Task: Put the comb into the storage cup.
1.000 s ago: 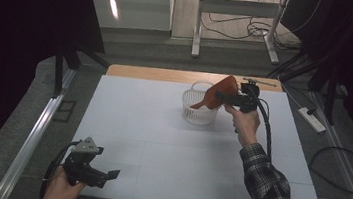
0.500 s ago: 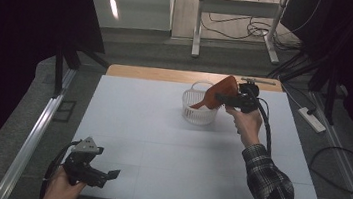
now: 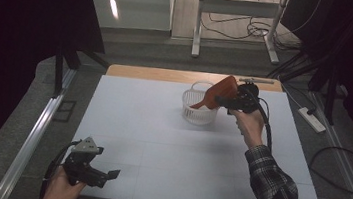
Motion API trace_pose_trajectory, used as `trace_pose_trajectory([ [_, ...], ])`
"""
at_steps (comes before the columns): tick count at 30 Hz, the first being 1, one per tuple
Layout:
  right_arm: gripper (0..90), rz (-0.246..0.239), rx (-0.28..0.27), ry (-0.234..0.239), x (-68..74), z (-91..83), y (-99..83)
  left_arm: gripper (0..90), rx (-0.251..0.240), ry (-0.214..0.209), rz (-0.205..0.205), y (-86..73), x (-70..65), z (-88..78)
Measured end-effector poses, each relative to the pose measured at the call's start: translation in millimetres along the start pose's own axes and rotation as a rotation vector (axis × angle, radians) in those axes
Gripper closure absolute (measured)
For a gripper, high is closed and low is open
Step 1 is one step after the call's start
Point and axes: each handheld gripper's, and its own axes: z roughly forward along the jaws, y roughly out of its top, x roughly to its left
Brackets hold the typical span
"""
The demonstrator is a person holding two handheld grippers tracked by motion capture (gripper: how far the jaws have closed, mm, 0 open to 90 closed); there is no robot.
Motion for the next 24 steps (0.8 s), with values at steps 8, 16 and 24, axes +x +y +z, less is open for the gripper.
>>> trace_pose_trajectory([
  [8, 2.1, -0.074, 0.035, -0.003, 3.9, -4.0, -0.2, 0.0, -0.011, 0.001, -0.005, -0.3, -0.1, -0.8],
  [16, 0.3, -0.136, 0.058, -0.014, 5.5, -9.0, -1.0, 0.0, -0.020, 0.004, -0.007, -0.6, 0.2, -2.1],
  [24, 0.0, -0.171, 0.074, -0.024, 9.7, -14.4, -3.7, 0.0, -0.028, 0.005, -0.012, -1.2, 0.2, -4.3],
])
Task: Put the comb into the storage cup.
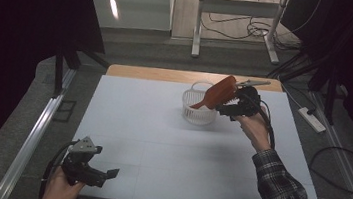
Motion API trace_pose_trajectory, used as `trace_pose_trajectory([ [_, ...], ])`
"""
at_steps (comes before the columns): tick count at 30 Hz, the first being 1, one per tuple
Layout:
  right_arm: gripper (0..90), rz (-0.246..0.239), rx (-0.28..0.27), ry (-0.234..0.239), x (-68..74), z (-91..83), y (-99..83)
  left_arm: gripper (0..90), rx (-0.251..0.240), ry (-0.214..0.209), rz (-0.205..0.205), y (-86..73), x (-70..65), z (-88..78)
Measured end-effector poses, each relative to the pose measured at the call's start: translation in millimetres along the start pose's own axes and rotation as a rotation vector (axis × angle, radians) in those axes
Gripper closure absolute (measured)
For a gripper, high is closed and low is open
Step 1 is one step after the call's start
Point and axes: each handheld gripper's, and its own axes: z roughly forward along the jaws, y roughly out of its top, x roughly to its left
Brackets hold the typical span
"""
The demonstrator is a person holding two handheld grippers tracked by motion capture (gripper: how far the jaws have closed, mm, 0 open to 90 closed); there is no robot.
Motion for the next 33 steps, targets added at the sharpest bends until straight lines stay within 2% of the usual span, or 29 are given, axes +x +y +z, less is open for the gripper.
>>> trace_pose_trajectory([
  [10, 0.0, -0.016, 0.019, 0.015, 4.5, -4.6, -6.4, 0.0, -0.018, -0.003, -0.004, -1.7, -0.4, -2.6],
  [33, 0.0, -0.036, 0.048, 0.056, 11.1, -11.3, -27.6, 0.0, -0.004, -0.012, -0.009, -1.5, 1.0, -1.0],
])
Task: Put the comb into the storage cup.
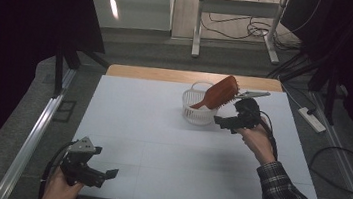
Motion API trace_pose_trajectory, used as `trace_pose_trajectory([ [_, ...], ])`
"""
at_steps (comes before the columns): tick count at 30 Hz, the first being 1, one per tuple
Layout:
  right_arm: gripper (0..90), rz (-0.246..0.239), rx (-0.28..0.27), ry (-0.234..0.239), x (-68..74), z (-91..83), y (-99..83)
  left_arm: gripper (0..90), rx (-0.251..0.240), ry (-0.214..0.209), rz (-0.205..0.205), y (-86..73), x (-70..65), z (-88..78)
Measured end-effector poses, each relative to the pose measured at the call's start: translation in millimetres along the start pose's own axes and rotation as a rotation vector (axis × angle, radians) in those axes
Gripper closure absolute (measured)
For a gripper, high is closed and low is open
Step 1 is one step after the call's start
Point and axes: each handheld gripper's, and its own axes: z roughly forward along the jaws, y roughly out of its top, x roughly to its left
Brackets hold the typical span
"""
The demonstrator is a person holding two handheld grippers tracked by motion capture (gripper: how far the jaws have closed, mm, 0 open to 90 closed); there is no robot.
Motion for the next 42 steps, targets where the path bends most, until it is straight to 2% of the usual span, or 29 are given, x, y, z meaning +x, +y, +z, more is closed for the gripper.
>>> trace_pose_trajectory([
  [17, 0.0, -0.012, 0.029, 0.008, 6.4, -3.6, -16.6, 0.0, -0.005, -0.006, -0.003, -0.2, 0.3, -0.3],
  [23, 0.2, -0.011, 0.013, 0.014, 7.2, -8.4, -19.6, 0.0, -0.004, -0.007, -0.002, -0.2, 0.2, -0.3],
  [26, 0.2, -0.010, 0.018, 0.028, 8.4, -10.6, -21.4, 0.0, -0.002, -0.007, 0.000, -0.1, 0.4, -0.3],
  [33, 0.0, -0.018, 0.026, 0.028, 10.6, -14.1, -26.4, 0.0, -0.006, -0.006, -0.005, -0.2, 0.4, -0.2],
  [40, 0.0, -0.039, 0.043, 0.036, 13.9, -18.2, -34.4, 0.0, -0.007, -0.008, -0.006, -0.3, 0.6, -0.4],
  [42, 0.0, -0.031, 0.058, 0.046, 14.0, -19.9, -36.4, 0.0, -0.007, -0.008, -0.005, -0.2, 0.5, -0.3],
])
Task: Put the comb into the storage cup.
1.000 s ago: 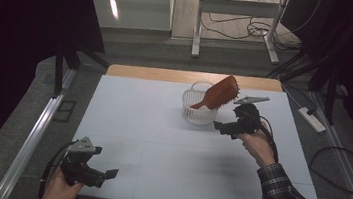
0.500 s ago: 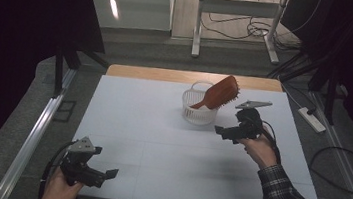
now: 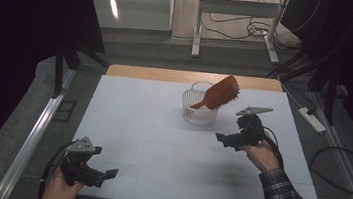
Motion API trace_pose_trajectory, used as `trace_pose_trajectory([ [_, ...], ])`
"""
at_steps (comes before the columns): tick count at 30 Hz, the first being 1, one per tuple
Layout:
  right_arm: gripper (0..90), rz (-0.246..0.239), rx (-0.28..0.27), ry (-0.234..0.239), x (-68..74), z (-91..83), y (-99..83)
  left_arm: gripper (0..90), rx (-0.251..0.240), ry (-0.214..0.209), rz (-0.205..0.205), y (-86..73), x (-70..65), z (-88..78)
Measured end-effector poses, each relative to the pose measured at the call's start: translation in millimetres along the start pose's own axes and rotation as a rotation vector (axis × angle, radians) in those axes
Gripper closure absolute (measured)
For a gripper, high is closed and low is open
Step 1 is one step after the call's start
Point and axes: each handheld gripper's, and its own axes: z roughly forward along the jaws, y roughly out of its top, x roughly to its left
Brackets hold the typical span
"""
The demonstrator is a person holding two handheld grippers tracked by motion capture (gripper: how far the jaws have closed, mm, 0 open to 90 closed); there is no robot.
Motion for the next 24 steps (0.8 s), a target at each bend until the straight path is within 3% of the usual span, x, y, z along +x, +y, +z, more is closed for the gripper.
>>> trace_pose_trajectory([
  [4, 0.0, 0.008, 0.005, 0.014, 0.4, -3.1, -4.0, 0.0, 0.000, 0.000, 0.000, 0.0, 0.0, 0.1],
  [12, 0.0, -0.016, -0.026, 0.004, 3.8, -13.4, -12.1, 0.0, 0.001, 0.000, -0.001, 0.2, 0.1, 0.2],
  [16, 0.0, -0.025, -0.016, -0.002, 5.8, -17.9, -14.9, 0.0, 0.001, 0.000, -0.001, 0.2, 0.1, 0.2],
  [24, 0.0, 0.025, -0.013, 0.027, 4.7, -22.4, -24.0, 0.0, 0.001, 0.000, -0.001, 0.2, 0.1, 0.2],
])
